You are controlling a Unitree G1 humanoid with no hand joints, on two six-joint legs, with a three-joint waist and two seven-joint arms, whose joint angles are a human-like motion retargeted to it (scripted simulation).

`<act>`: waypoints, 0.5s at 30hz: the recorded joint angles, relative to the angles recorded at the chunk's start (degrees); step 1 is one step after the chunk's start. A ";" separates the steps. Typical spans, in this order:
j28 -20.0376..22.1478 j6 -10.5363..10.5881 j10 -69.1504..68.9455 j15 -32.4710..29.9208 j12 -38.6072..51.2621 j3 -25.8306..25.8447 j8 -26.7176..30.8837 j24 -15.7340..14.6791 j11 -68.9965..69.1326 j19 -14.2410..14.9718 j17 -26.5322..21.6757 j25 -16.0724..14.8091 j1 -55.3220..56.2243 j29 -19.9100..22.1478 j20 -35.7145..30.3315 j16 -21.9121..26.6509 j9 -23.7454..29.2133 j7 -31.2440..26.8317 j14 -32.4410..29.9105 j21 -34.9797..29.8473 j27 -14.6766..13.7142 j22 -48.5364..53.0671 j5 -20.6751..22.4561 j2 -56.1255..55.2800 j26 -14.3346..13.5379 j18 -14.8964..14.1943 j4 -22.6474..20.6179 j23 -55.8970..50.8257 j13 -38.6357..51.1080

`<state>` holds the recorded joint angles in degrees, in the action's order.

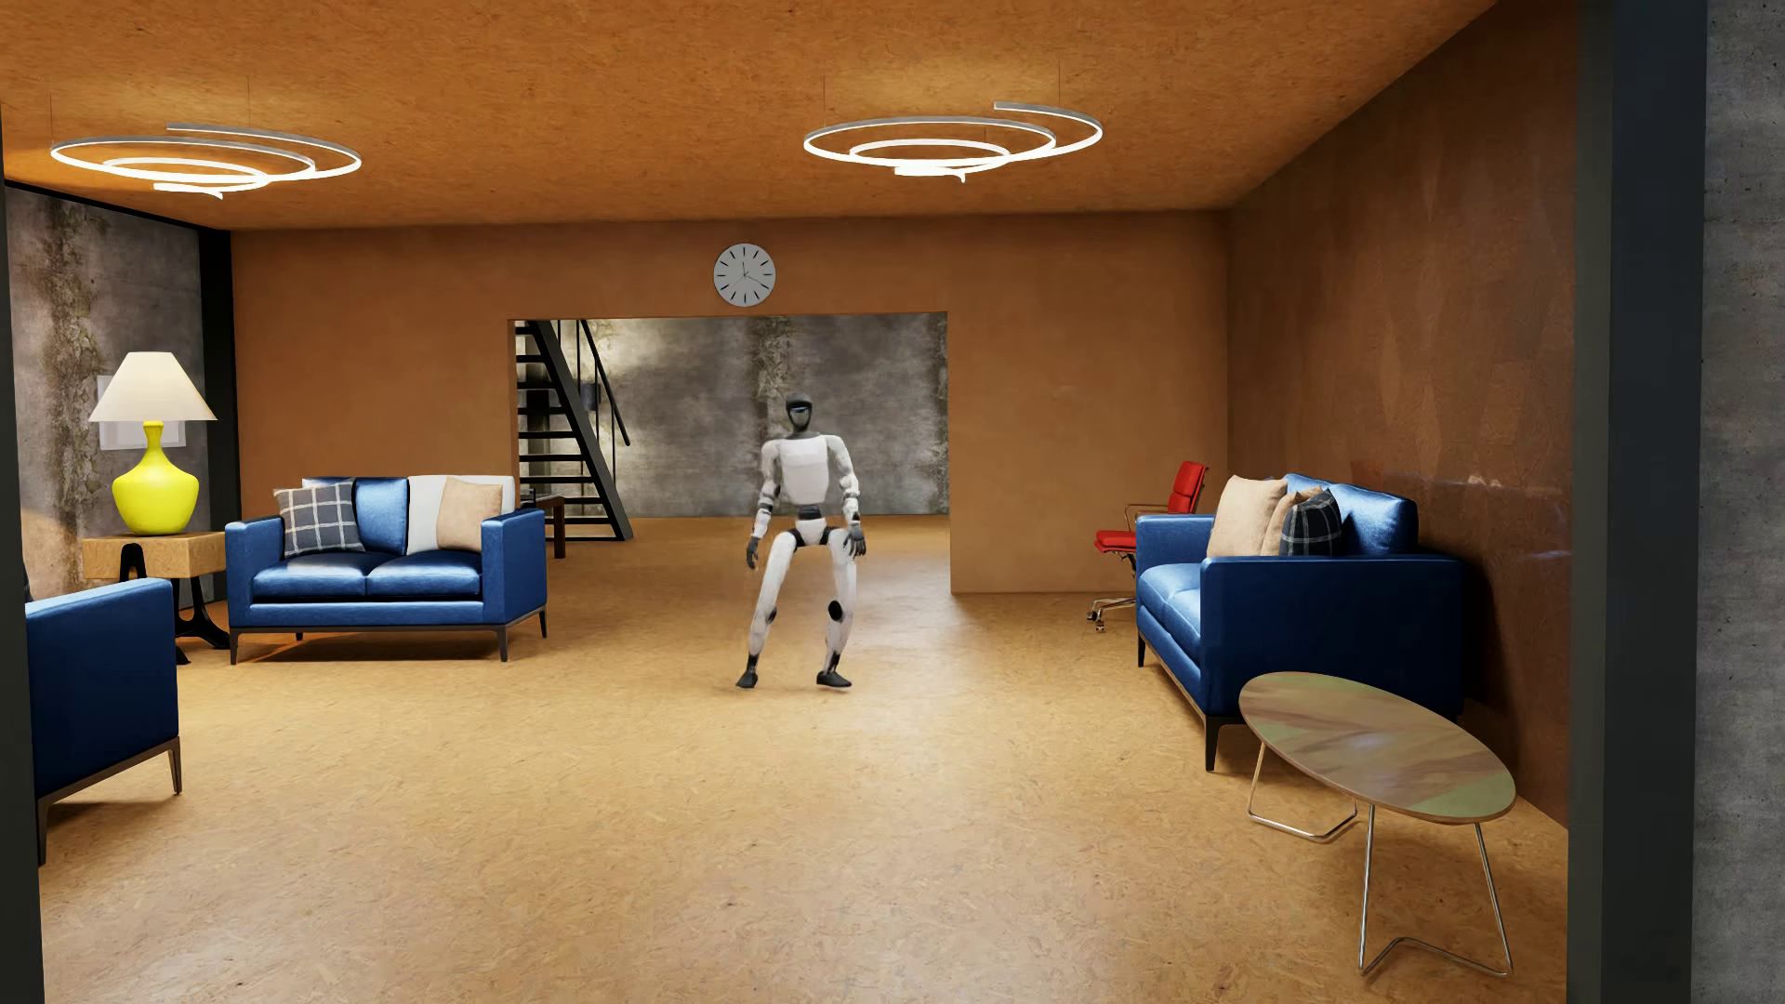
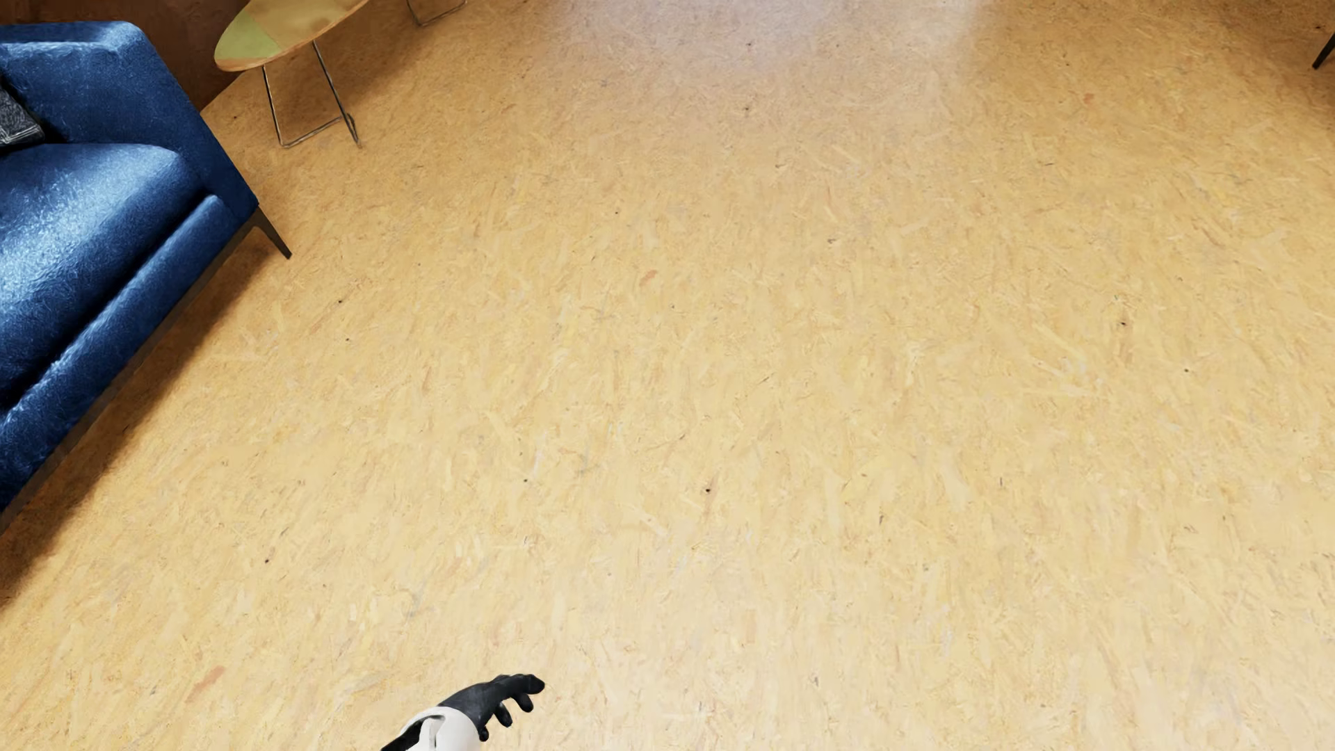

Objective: Move towards the sofa

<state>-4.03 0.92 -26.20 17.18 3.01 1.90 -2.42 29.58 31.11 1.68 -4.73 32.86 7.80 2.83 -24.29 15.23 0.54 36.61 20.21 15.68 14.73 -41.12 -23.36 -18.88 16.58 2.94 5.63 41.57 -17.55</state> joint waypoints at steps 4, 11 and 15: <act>-0.10 -1.08 0.16 1.89 7.55 0.42 3.62 7.53 10.09 1.39 3.02 4.77 3.02 -3.11 -2.91 1.43 0.15 -19.08 1.60 -0.96 -0.16 5.05 12.74 -7.89 -1.04 2.79 -9.64 -0.51 -1.50; 12.75 -1.58 1.52 -14.85 8.81 2.61 -6.26 2.08 -11.78 1.36 -0.72 6.81 -5.19 -3.59 3.16 0.59 -0.26 -45.81 5.85 -7.35 -1.97 -0.35 21.20 -15.87 1.87 4.57 -18.60 -2.94 -1.11; 14.03 -0.97 -12.16 -4.84 -1.21 2.86 -10.70 -3.92 0.42 -8.39 1.29 2.52 -7.00 4.15 6.62 1.00 0.37 -49.89 -5.50 -0.49 0.23 -10.92 18.35 -11.61 8.49 0.45 -17.85 -3.14 1.75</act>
<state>9.99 -0.05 -38.36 12.33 1.80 4.76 -13.13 25.65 31.54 -6.70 -3.44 35.38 0.80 6.98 -17.67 16.23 0.91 -13.28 14.71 15.18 14.96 -52.04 -5.02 -30.49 25.07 3.39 -12.22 38.43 -15.80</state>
